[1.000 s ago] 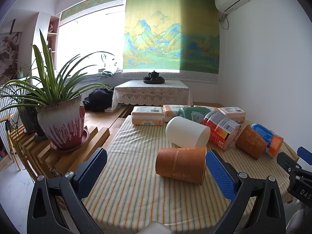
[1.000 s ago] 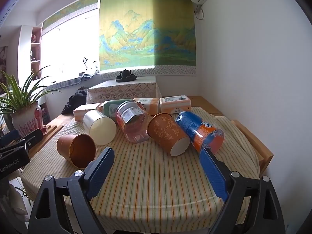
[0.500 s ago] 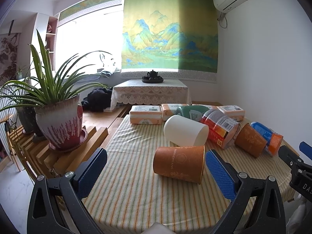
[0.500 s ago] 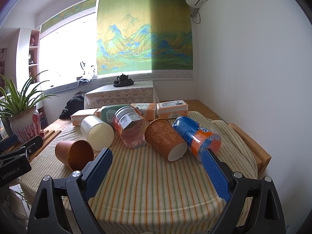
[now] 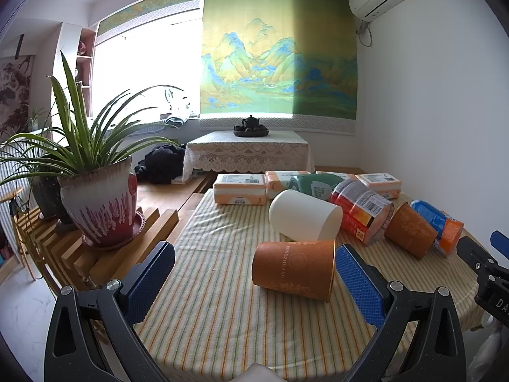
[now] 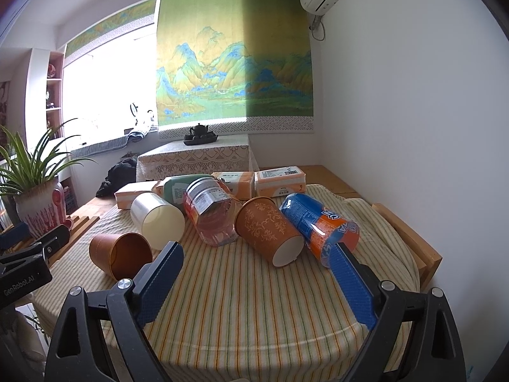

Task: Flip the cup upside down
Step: 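Move the right tool toward the red labelled canister lying on its side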

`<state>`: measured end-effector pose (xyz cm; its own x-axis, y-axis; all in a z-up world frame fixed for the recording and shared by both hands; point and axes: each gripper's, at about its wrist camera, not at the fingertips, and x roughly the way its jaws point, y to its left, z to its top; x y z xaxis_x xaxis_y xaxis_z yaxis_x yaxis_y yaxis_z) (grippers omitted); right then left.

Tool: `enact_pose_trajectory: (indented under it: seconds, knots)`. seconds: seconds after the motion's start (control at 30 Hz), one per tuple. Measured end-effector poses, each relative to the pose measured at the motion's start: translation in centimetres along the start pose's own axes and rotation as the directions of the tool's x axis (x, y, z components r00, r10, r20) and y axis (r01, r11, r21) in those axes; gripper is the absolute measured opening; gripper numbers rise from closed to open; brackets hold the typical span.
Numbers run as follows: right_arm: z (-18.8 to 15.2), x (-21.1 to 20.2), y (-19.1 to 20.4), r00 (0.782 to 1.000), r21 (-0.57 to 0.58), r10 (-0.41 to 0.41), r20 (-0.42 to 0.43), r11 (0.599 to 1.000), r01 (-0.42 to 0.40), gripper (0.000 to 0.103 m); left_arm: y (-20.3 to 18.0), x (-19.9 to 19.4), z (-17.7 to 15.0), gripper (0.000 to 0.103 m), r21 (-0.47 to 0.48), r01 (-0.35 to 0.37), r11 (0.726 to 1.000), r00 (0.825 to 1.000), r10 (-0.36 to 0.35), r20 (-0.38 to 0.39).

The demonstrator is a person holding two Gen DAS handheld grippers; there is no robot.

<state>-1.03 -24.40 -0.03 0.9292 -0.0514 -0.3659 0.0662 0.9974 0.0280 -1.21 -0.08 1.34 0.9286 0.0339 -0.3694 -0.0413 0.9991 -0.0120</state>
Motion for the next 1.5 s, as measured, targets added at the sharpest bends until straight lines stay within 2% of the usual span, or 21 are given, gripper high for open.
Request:
enact_pose_trajectory:
  seconds: [0.67,1.1,1.27,1.5]
  knots:
    - [0.6,0.5,0.1,0.999,-0.015,0.015,-0.030,1.000,-0.016,0.091,-0.6,0.1,0.0,0.102,0.016,0.012,1.000,1.000,-0.012,-0.006]
    - [2.8,5.5,0.8,0.988,-0.077,0.081,-0.133,0.993,-0.091,0.091,0.0,1.7,-0.3,0.102,0.002,0.013,1.000,0.999,-0.012,-0.049]
    - [3.7,8.1,1.4,0.973,-0.115,0.113,-0.200,0.984,-0.138,0.091,0.4,2.2,-0.3,0.102,-0.004,0.012,1.000,0.998,-0.012,-0.065]
    - [6.7,12.9,1.9,0.931,-0.131,0.157,-0.328,0.969,-0.210,0.091,1.1,2.9,-0.1,0.102,-0.017,0.002,1.000,0.997,-0.003,-0.073]
